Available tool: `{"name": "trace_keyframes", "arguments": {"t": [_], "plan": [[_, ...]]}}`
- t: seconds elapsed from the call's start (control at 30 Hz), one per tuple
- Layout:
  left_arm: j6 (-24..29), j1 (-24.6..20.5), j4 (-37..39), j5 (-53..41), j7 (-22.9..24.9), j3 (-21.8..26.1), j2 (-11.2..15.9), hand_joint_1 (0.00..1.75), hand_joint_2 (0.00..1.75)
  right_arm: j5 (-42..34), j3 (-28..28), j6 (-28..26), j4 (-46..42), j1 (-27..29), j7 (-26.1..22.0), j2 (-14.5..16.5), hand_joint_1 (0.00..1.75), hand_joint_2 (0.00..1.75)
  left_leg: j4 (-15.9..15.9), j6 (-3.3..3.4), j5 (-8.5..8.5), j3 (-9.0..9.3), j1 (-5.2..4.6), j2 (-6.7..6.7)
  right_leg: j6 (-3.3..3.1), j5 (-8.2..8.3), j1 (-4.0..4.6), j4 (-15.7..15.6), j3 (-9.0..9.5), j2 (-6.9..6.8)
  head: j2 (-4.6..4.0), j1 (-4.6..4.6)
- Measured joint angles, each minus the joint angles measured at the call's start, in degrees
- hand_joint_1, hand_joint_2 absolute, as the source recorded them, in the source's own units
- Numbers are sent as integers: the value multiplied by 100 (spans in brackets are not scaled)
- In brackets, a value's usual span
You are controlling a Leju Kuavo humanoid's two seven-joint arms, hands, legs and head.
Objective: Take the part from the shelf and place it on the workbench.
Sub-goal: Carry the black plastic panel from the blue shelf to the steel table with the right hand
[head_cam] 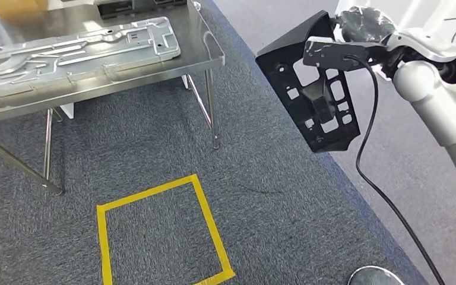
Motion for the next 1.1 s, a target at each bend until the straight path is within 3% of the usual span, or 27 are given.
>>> {"name": "trace_keyframes", "arguments": {"t": [0.07, 0.13, 0.23, 0.27, 0.3, 0.33, 0.4, 0.43, 0.47, 0.57, 0.63, 0.73, 0.8, 0.83, 0.87, 0.93, 1.0, 1.1], "plan": [[1, -17, 0, 7, -1, 2, -18, 0, 175, -17, 31, 23, 3, -64, 15, -5, 175, 175, -48, -10, 3, 64, 17, -13, 40, -90, -3, -23, 47, 40, 0, -1], [2, -48, 0, 20, -9, 3, -30, 0, 175, -33, 33, 30, 4, -164, 33, -35, 175, 175, -140, 28, -15, 162, 46, 7, 82, -253, -7, 215, -44, -21, 0, 0], [-5, -76, 0, 30, -9, 6, -42, 0, 175, -42, 60, 42, 10, -247, 44, -51, 175, 175, -178, 75, -96, 268, 54, 23, 135, -642, -22, 1244, -660, -117, 0, 2], [-12, -79, 0, 35, -1, 7, -47, 0, 175, -36, 80, 52, 18, -254, 53, -53, 175, 175, -172, 73, -131, 297, 57, 23, 154, -645, -34, 1472, -852, -125, 0, 2], [-18, -77, 0, 40, 8, 9, -52, 0, 175, -23, 105, 67, 32, -270, 70, -54, 175, 175, -157, 66, -170, 326, 60, 21, 170, -527, -47, 1502, -958, -131, 0, 3], [-23, -75, 0, 43, 19, 11, -57, 0, 175, -4, 140, 94, 68, -311, 103, -50, 175, 175, -129, 54, -212, 351, 65, 16, 182, -305, -60, 1318, -959, -138, 0, 3], [-36, -79, 0, 34, 38, 15, -70, 0, 175, 20, 212, 175, 249, -497, 179, -3, 175, 175, -36, 9, -309, 371, 68, 0, 197, 195, -81, 620, -768, -148, 0, 3], [-46, -88, 0, 28, 49, 15, -74, 0, 175, 17, 259, 225, 408, -633, 209, 50, 175, 175, 19, -19, -352, 362, 62, -8, 182, 341, -82, 348, -683, -141, 0, 2], [-57, -97, 0, 24, 57, 16, -77, 0, 175, 5, 300, 265, 591, -768, 221, 116, 175, 175, 56, -46, -380, 351, 56, -13, 160, 405, -77, 189, -634, -134, 0, 1], [-79, -109, 0, 20, 72, 18, -77, 0, 175, -20, 418, 282, 1160, -1080, 101, 340, 175, 175, 65, -109, -394, 339, 50, -14, 64, 415, -68, 126, -621, -123, 0, 0], [-88, -110, 0, 23, 80, 19, -75, 0, 175, 4, 483, 189, 1502, -1221, -60, 483, 175, 175, 225, -189, -519, 275, 57, 29, 12, 436, -100, 102, -606, -138, 0, -1], [-92, -115, 0, 37, 86, 21, -75, 0, 175, 51, 563, -11, 1952, -1324, -235, 692, 175, 175, 1205, -330, -1025, -149, 142, 136, -30, 442, -119, 90, -594, -150, 0, -1], [-92, -117, 0, 51, 86, 28, -75, 0, 175, 75, 619, -84, 2192, -1331, -293, 811, 175, 175, 1682, -372, -1143, -378, 192, 166, -27, 437, -122, 92, -590, -150, 0, -1], [-92, -117, 0, 60, 85, 33, -75, 0, 175, 83, 644, -99, 2287, -1330, -311, 861, 175, 175, 1610, -376, -1048, -350, 206, 171, -21, 433, -123, 93, -584, -150, 0, -1], [-92, -116, 0, 66, 85, 38, -75, 0, 175, 89, 664, -106, 2368, -1331, -321, 906, 175, 175, 1315, -366, -867, -212, 212, 172, -12, 427, -124, 93, -574, -150, 0, -1], [-91, -113, 0, 73, 84, 43, -75, 0, 175, 92, 688, -125, 2494, -1340, -351, 985, 175, 175, 503, -312, -535, 187, 198, 173, 17, 411, -120, 86, -553, -150, 0, -1], [-90, -112, 0, 72, 84, 44, -75, 0, 175, 93, 707, -148, 2629, -1352, -406, 1055, 175, 175, 79, -258, -450, 401, 167, 171, 67, 405, -113, 71, -547, -150, 0, -1], [-92, -113, 0, 71, 87, 46, -76, 0, 175, 113, 723, -178, 2820, -1353, -484, 1132, 175, 175, -19, -178, -441, 454, 163, 165, 169, 396, -114, 40, -527, -157, 0, 0]]}}
